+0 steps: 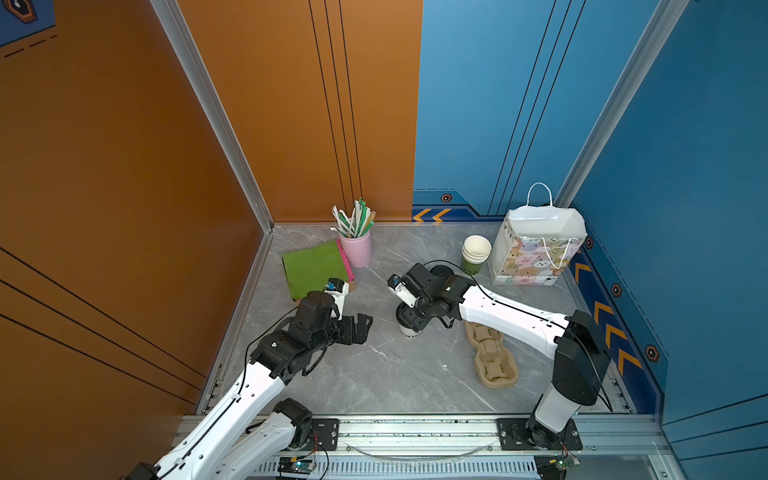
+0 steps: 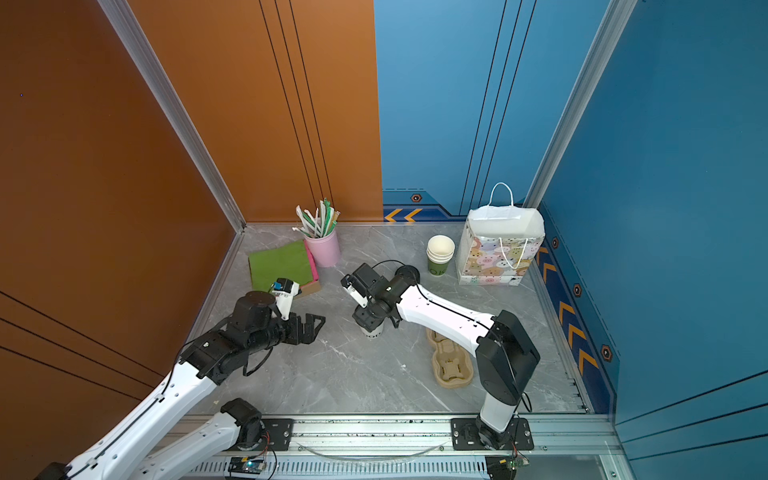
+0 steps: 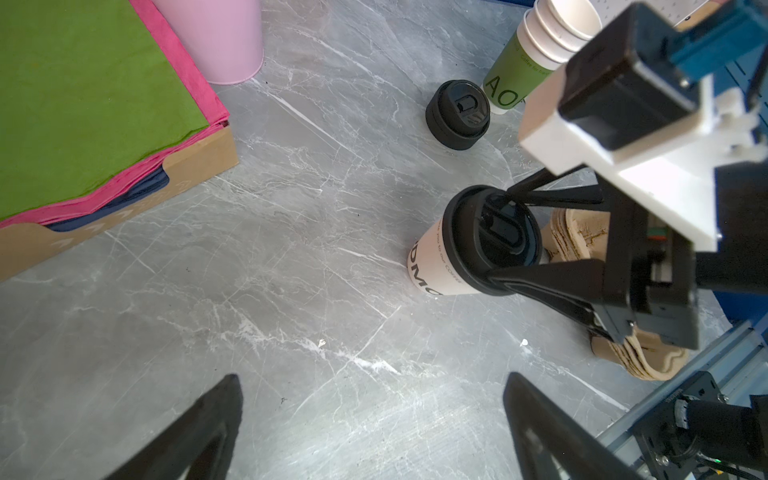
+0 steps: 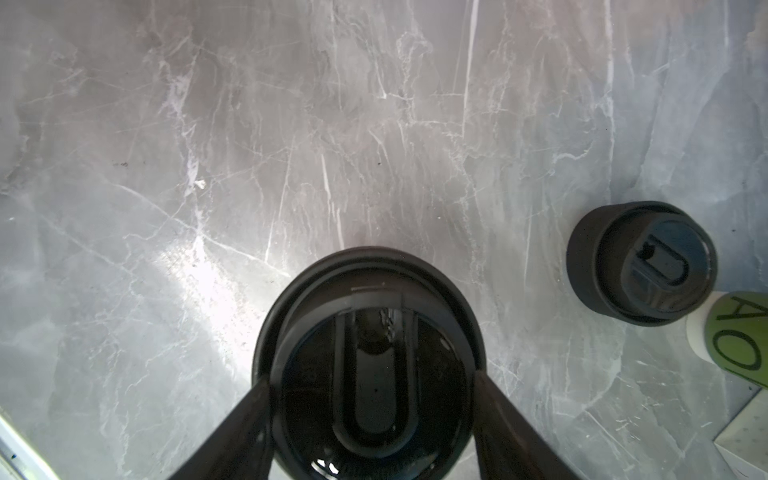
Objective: Pack the takeout coffee
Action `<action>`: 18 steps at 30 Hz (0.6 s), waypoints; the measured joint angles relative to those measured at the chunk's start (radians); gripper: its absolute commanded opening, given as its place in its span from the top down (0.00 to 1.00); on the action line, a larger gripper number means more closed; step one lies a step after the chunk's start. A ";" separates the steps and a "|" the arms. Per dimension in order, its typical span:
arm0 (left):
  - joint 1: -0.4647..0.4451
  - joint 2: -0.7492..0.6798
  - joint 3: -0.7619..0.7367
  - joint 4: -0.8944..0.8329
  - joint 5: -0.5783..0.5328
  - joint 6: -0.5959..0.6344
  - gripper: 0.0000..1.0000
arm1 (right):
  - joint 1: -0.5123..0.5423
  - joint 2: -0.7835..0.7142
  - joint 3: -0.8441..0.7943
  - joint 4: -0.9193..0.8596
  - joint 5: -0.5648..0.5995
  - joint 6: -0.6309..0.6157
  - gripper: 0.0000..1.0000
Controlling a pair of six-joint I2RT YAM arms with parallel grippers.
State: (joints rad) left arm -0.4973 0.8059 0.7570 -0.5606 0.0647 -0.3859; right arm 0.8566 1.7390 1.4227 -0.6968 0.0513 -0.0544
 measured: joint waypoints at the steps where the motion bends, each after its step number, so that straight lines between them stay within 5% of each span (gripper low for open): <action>1: 0.000 0.000 0.000 0.000 0.000 0.000 0.02 | -0.008 0.009 0.011 0.000 0.000 0.002 0.31; 18: 0.000 -0.013 -0.001 0.003 0.000 0.000 0.02 | -0.200 0.208 0.245 0.014 0.006 0.010 0.31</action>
State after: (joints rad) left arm -0.4973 0.7933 0.7559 -0.5579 0.0650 -0.3855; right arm 0.6571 1.9469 1.6680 -0.6823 0.0570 -0.0444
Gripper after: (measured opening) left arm 0.981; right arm 0.687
